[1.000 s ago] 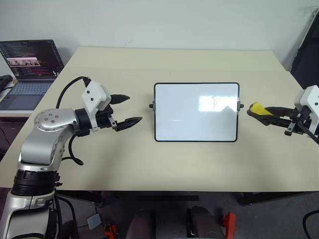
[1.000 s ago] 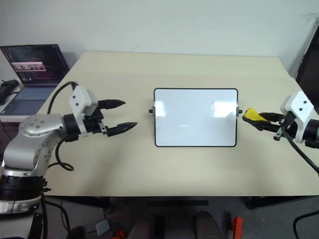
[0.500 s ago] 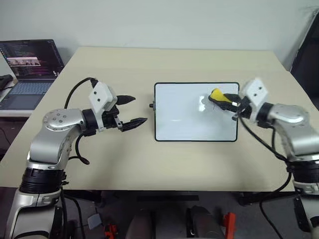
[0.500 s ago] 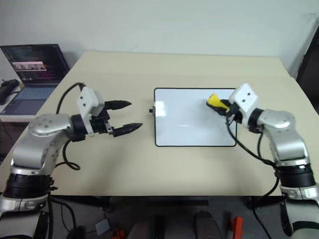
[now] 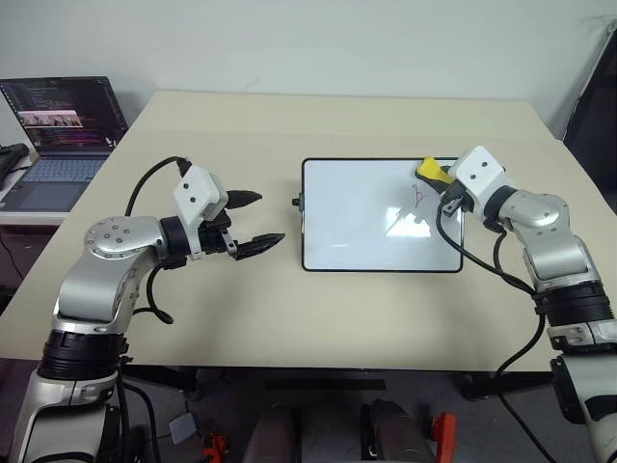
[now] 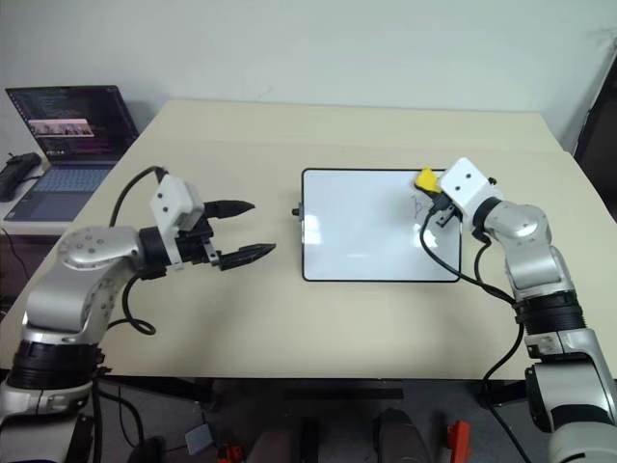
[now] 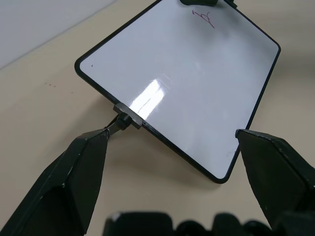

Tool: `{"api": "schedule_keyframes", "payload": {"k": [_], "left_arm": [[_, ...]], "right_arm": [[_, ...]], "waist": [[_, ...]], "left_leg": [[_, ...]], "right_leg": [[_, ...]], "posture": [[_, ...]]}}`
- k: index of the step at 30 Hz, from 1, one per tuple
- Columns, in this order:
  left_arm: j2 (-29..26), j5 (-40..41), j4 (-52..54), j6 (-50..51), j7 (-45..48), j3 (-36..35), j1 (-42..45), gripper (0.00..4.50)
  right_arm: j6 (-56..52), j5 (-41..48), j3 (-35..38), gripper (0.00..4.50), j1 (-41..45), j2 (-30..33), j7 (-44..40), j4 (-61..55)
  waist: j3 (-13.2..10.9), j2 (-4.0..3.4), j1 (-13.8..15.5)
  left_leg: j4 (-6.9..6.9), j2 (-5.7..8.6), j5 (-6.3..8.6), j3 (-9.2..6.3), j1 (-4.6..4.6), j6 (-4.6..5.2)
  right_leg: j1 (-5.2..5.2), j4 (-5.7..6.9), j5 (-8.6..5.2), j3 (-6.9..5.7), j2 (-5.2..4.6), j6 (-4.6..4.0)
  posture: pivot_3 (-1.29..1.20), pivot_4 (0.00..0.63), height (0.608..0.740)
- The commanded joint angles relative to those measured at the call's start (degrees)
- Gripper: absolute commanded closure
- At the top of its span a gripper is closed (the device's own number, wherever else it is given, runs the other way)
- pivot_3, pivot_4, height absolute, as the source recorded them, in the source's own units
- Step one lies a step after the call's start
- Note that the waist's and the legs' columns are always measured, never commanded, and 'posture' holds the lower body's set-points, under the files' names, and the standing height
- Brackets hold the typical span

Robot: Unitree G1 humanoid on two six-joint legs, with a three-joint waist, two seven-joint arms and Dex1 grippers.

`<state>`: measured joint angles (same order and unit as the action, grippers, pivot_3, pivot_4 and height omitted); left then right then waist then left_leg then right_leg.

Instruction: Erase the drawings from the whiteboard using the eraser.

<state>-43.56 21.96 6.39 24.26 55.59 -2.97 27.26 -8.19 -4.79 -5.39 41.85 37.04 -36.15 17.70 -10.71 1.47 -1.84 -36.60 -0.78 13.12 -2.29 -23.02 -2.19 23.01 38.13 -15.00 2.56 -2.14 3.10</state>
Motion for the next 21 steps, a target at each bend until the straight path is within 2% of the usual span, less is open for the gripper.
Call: {"api": "schedule_keyframes", "payload": {"k": [1,5,10,15,21], "left_arm": [[-0.2,0.4,1.7,-0.6,-0.4,-1.3,0.6,0.0],[0.2,0.1,1.3,-0.8,-0.3,-0.7,1.2,0.0],[0.5,0.0,1.3,-0.7,-0.3,-0.5,1.5,0.0],[0.6,-0.1,1.1,-0.7,-0.2,-0.4,1.7,0.0],[0.8,-0.2,0.9,-0.8,-0.1,-0.2,1.9,0.0]], "right_arm": [[-2.5,-0.8,-3.0,3.81,-3.6,1.2,-5.0,-3.1],[-5.0,-2.0,-8.0,3.82,-9.4,0.9,-10.0,-9.4],[-6.6,-1.2,-7.4,3.82,-12.7,-2.5,-8.0,-9.2],[-5.3,-2.1,-3.3,3.83,-8.6,-3.6,-1.7,-4.5],[-3.0,-4.2,-0.6,3.83,-2.7,-2.1,6.8,5.7]], "waist": [[0.0,0.01,0.0],[0.1,0.08,-0.1],[0.1,0.12,-1.0],[0.1,0.12,-1.2],[0.1,0.14,-1.2]], "left_leg": [[-0.04,0.0,0.0,-0.01,0.01,0.0],[-0.11,-0.01,0.01,-0.11,0.27,0.01],[-0.2,-0.06,0.01,-0.1,0.72,0.01],[-0.33,-0.07,-0.04,-0.1,1.23,0.07],[-0.39,-0.04,-0.17,-0.05,1.22,0.25]], "right_leg": [[-0.04,0.0,0.0,-0.01,0.0,0.01],[-0.43,-0.05,0.0,-0.1,0.01,0.02],[-0.87,-0.07,-0.09,-0.05,0.08,0.27],[-1.33,-0.1,-0.05,0.01,0.1,0.04],[-1.34,-0.16,0.14,0.09,0.07,-0.05]], "posture": [[0.0,0.15,0.74],[0.0,0.15,0.74],[0.0,0.15,0.74],[0.0,0.15,0.74],[0.0,0.15,0.74]]}}
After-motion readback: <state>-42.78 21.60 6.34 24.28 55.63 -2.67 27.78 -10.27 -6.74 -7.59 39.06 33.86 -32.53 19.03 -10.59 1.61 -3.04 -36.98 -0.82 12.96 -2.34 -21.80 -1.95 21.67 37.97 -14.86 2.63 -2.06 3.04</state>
